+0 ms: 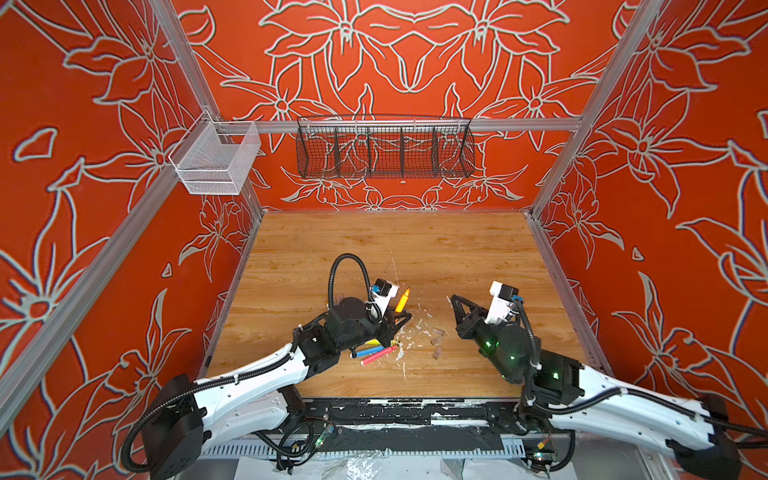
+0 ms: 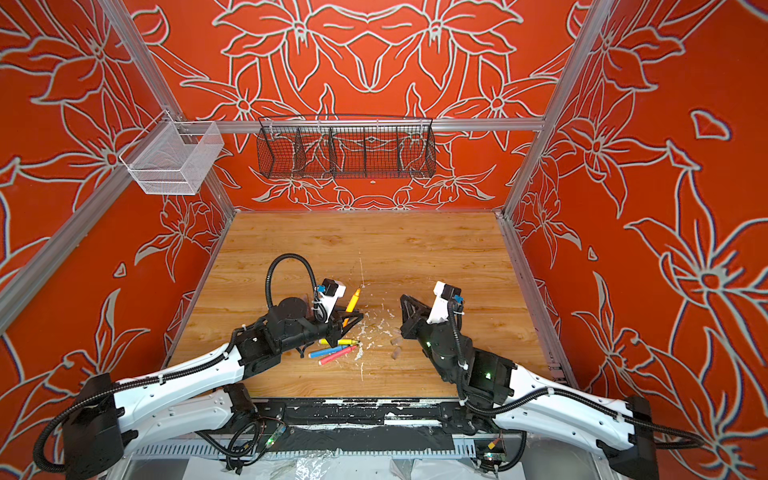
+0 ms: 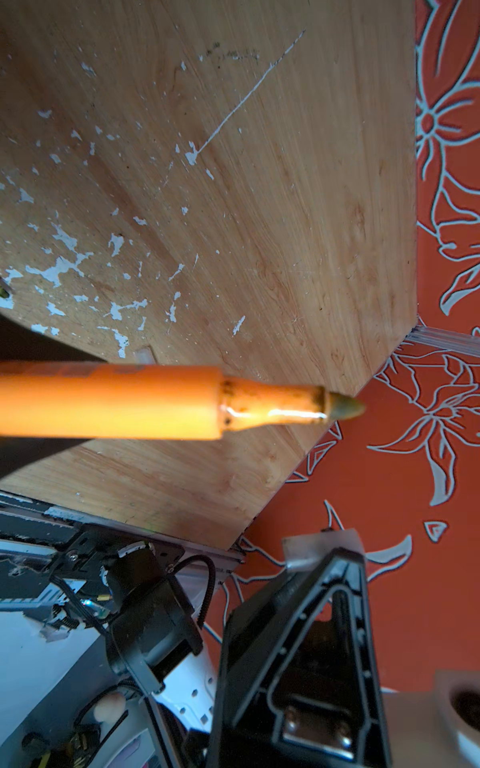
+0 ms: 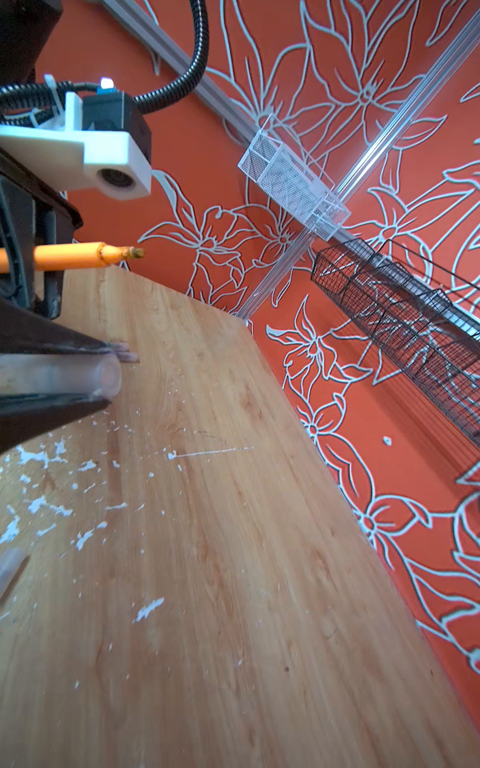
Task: Insert the pens into the pen caps
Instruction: 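Lift the cap with the right gripper and carry it toward the orange marker tip, then lower the cap in the right gripper down over the orange marker tip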
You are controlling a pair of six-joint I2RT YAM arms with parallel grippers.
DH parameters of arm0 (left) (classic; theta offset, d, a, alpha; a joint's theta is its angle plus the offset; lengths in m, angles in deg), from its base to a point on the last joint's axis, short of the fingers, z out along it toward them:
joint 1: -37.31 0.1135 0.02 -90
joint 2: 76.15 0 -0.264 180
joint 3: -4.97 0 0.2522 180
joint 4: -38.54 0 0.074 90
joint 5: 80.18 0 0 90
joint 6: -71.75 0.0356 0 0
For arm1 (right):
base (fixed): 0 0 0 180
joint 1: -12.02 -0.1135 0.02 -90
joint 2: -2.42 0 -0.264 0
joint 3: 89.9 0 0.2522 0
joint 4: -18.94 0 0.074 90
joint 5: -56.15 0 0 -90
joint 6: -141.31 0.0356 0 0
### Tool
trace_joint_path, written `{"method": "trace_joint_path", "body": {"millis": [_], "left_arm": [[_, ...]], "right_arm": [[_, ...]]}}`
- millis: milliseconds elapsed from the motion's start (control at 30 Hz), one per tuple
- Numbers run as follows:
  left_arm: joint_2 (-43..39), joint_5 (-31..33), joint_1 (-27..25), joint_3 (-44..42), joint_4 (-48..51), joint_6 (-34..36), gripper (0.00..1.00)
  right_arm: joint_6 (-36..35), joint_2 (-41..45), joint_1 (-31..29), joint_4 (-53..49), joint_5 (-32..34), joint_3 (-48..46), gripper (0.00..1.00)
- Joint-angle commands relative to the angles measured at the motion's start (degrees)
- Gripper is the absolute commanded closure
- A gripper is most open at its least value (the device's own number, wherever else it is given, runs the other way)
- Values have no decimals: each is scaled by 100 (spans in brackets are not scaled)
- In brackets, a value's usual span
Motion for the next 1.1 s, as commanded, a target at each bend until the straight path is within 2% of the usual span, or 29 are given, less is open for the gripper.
{"method": "trace_joint_path", "body": {"millis": [0, 133, 267, 600, 1067], "left_arm": [[-194, -309, 29, -55, -334, 36, 100], [-187, -447, 29, -51, -343, 27, 100], [-229, -490, 29, -53, -345, 13, 100], [-246, -501, 29, -62, -354, 3, 100], [-327, -448, 29, -103, -354, 25, 100]], "right_arm": [[-340, -618, -14, 1254, -196, 382, 100], [-382, -1259, -13, 1450, -414, 873, 100], [-467, -1547, -14, 1803, -423, 1041, 100], [-394, -1829, -13, 1872, -796, 1238, 100], [-250, -2047, -21, 1959, -860, 1143, 100]]}}
